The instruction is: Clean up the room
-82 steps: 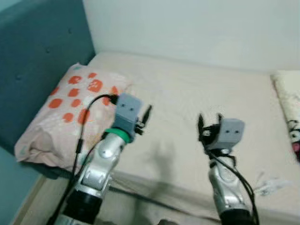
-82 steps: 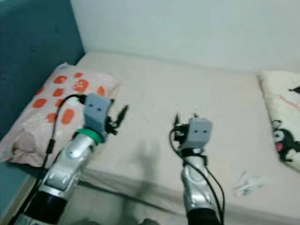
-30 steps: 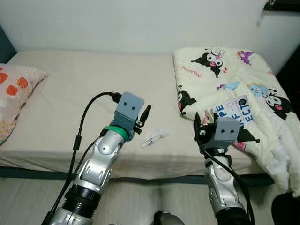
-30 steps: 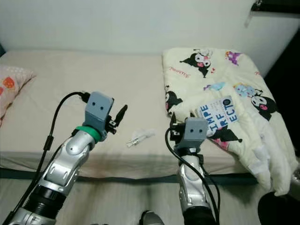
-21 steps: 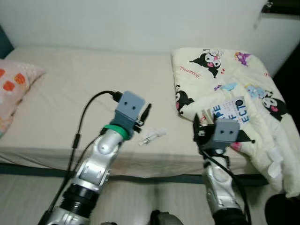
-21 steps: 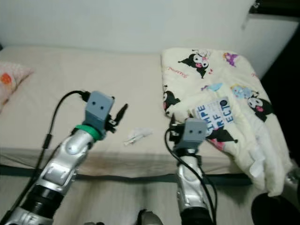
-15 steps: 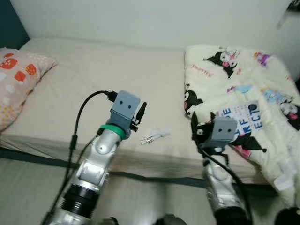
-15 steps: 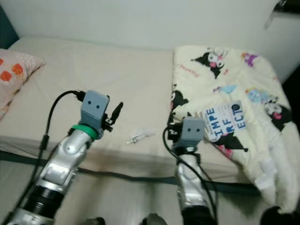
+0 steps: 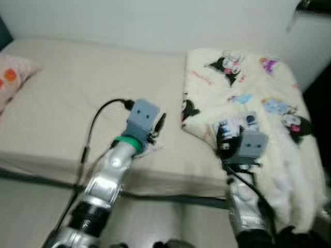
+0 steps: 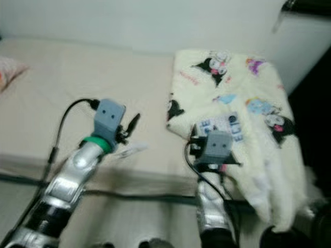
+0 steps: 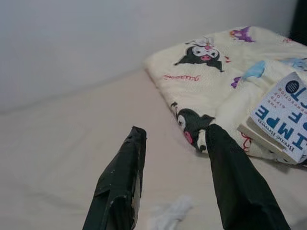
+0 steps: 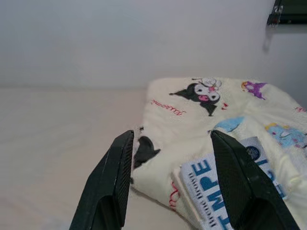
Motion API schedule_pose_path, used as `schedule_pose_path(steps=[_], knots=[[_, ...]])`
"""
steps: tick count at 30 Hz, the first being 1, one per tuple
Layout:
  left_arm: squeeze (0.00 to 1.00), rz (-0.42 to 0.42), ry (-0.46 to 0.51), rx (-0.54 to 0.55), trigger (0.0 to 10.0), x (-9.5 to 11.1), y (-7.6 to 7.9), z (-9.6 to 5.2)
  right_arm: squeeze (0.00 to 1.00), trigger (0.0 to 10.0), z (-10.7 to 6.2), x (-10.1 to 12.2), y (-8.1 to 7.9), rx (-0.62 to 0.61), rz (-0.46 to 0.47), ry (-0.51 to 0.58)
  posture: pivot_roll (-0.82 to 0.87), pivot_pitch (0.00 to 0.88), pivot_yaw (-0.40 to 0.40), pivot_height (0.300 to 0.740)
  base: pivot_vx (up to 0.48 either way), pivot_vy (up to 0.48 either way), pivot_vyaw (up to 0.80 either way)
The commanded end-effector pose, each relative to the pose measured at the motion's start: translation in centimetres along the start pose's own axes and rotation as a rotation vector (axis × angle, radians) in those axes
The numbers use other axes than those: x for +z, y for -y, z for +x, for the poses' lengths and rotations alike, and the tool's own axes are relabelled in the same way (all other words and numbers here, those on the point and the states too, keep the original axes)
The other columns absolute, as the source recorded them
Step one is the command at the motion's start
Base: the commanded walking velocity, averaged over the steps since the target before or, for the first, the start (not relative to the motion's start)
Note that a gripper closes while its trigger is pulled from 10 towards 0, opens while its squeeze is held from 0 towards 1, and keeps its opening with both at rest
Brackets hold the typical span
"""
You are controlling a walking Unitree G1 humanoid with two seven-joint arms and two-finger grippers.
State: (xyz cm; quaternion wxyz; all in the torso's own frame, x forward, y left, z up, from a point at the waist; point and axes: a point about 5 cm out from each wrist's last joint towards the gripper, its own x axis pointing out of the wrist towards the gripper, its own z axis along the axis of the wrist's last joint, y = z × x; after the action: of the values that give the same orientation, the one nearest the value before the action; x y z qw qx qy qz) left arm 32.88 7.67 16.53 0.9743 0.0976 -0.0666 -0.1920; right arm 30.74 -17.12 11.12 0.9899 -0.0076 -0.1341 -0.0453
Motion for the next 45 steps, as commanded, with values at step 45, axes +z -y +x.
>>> schedule_pose_path(steps=[45], knots=[[0.00,0.031,0.000,0.002,10.0,-0.72,0.23,-0.24,0.00,10.0,-0.34,-0.36,-0.58,0.047,-0.051,-0.013,-0.11,0.042,0.038,0.730,0.189,0.080,0.00]])
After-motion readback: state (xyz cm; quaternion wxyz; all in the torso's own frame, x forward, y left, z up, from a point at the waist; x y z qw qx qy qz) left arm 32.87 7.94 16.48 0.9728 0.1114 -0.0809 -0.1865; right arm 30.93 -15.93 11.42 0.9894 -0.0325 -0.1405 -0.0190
